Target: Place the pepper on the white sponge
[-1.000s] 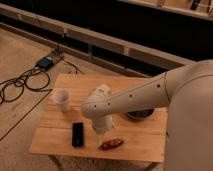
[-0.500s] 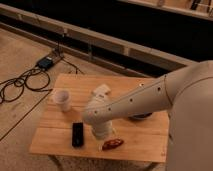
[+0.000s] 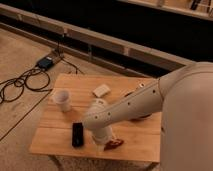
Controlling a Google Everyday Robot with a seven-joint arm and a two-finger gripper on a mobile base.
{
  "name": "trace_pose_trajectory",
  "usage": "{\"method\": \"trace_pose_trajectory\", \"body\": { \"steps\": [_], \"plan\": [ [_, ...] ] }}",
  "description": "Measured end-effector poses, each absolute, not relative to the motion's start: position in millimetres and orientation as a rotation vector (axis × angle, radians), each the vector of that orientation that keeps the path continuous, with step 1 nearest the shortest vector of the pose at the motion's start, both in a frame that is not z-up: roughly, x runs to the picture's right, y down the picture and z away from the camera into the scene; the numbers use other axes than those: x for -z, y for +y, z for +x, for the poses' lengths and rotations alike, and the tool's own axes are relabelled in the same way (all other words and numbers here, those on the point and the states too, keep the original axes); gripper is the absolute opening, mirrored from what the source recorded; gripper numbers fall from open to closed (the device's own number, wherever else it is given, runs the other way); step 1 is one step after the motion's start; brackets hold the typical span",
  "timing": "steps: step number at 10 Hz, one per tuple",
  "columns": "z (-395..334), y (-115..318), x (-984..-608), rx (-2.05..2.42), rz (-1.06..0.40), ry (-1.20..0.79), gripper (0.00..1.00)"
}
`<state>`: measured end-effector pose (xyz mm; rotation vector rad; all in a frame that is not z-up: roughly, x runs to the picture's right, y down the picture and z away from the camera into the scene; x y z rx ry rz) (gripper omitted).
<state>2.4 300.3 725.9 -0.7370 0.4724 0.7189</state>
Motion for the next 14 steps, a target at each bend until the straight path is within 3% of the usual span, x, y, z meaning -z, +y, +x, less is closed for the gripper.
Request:
{"method": "trace_pose_trajectory", "body": {
  "steps": [14],
  "plan": [
    [26.0,284.6,-768.6,-0.722,-0.585,0.549,0.65]
  ]
}}
